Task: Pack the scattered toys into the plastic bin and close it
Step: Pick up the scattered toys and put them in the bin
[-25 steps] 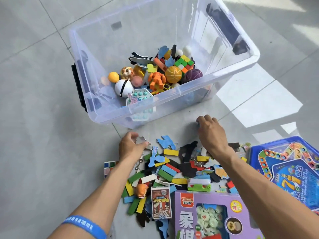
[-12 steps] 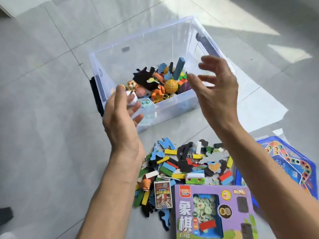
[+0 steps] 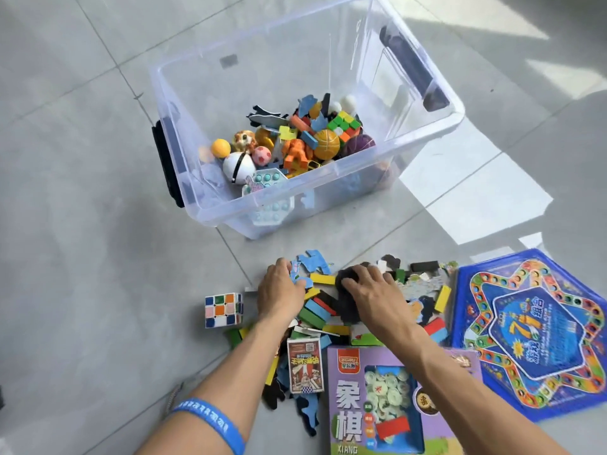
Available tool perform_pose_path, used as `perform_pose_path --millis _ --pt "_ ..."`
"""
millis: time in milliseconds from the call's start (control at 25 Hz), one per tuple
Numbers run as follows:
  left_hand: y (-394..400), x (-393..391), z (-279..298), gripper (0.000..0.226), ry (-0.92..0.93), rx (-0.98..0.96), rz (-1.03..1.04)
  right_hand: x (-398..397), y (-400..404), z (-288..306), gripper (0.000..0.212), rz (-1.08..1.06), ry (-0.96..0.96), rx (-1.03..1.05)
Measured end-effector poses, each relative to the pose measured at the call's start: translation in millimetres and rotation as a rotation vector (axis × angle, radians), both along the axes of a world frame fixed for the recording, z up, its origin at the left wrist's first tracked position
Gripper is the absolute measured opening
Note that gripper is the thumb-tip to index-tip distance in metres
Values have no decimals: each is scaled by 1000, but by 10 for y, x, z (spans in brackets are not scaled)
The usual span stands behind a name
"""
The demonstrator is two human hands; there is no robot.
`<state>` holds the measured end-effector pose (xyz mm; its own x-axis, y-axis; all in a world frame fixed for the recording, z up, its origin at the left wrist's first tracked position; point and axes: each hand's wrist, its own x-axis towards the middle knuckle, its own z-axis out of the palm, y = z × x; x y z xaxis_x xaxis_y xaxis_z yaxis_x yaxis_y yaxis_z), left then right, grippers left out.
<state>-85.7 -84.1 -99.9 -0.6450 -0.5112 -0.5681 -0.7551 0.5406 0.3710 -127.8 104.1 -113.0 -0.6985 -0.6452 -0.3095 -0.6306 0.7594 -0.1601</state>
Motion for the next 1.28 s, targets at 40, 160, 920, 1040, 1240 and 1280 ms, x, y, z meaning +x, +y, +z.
perform_pose_path --millis 40,160,920,1040,1240,1280 --pt "7 -18 -15 22 59 34 58 -38 10 -7 30 -23 30 -18" --pt "7 -29 77 26 179 223 348 -165 49 -23 23 -121 -18 -90" --pt "-57 -335 -235 35 244 -139 -426 -273 -215 -74 19 -220 26 69" --pt "-100 -295 -154 24 233 -84 -270 -315 -126 -111 18 -251 24 16" --pt "24 95 332 20 354 203 101 -249 111 78 27 -261 -139 -111" --pt "33 193 515 17 421 280 178 -213 137 214 28 -334 -234 -196"
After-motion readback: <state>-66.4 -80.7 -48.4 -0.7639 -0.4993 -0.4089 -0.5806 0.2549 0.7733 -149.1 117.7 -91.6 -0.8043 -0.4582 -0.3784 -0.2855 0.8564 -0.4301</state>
